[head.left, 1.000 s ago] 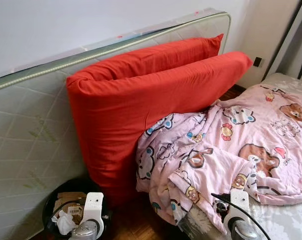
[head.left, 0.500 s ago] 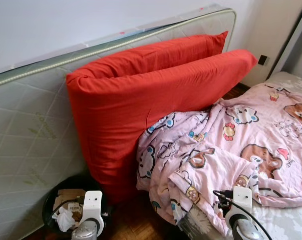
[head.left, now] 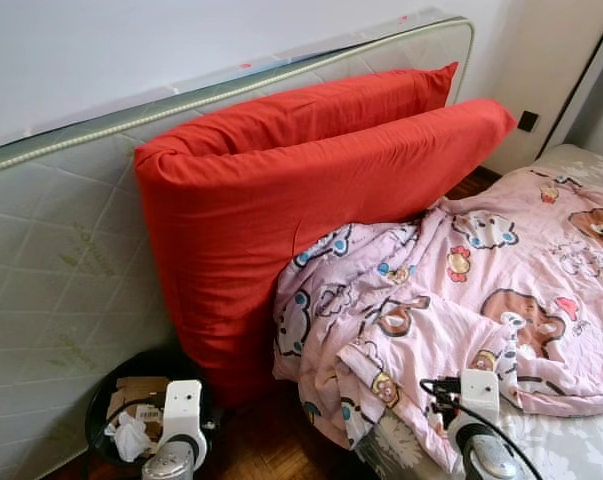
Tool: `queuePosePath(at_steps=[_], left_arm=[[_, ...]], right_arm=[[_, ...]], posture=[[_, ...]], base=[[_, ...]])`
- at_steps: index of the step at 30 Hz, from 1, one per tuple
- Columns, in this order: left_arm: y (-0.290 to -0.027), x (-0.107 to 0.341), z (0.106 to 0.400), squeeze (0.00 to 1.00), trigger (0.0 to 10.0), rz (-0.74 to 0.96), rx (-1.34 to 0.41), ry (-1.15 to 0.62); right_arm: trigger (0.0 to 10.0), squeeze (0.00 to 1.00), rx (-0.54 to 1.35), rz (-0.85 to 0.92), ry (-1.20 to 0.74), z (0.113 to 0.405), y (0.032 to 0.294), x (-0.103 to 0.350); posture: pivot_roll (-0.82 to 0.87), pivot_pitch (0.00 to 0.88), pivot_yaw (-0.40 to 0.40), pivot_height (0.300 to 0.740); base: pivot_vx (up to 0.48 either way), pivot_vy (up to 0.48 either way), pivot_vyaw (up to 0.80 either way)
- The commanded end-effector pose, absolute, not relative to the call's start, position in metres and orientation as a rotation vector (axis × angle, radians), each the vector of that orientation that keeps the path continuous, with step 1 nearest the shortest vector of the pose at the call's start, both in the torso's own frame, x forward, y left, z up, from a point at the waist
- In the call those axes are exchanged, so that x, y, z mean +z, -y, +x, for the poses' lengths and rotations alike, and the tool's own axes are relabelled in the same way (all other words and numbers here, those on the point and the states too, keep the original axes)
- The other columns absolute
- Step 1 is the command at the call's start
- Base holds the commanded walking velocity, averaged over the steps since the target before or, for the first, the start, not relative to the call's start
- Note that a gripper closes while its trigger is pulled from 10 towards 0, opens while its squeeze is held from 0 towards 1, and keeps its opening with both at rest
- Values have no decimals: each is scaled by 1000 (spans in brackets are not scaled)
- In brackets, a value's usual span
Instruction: Clean up the room
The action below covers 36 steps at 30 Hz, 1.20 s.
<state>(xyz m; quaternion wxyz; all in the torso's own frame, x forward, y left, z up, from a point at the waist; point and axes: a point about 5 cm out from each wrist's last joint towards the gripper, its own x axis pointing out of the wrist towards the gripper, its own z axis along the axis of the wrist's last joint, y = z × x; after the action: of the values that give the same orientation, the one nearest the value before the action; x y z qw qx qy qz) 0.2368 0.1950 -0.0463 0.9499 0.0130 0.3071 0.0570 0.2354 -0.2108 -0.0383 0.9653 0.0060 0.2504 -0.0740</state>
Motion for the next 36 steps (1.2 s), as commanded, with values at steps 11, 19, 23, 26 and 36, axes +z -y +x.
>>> queuePosePath(at_steps=[11,19,23,26,36], left_arm=[[-199,11,291,0,10000,26,101,-279],[-194,34,307,0,10000,54,63,-143],[-186,49,314,0,10000,70,34,-36],[-183,48,312,0,10000,73,29,-21],[-181,48,310,0,10000,72,27,-11]], right_arm=[[10000,0,-158,2,-462,240,212,-33],[10000,0,-169,25,-414,241,213,-29],[10000,0,-179,34,-379,242,213,-27],[10000,0,-165,21,-209,277,205,7],[10000,0,-146,-11,7,305,193,48]], posture=[[28,0,19,740],[41,0,16,740],[42,0,20,740],[35,0,27,740],[39,0,25,740]], base=[[0,0,0],[0,0,0],[0,0,0],[0,0,0],[0,0,0]])
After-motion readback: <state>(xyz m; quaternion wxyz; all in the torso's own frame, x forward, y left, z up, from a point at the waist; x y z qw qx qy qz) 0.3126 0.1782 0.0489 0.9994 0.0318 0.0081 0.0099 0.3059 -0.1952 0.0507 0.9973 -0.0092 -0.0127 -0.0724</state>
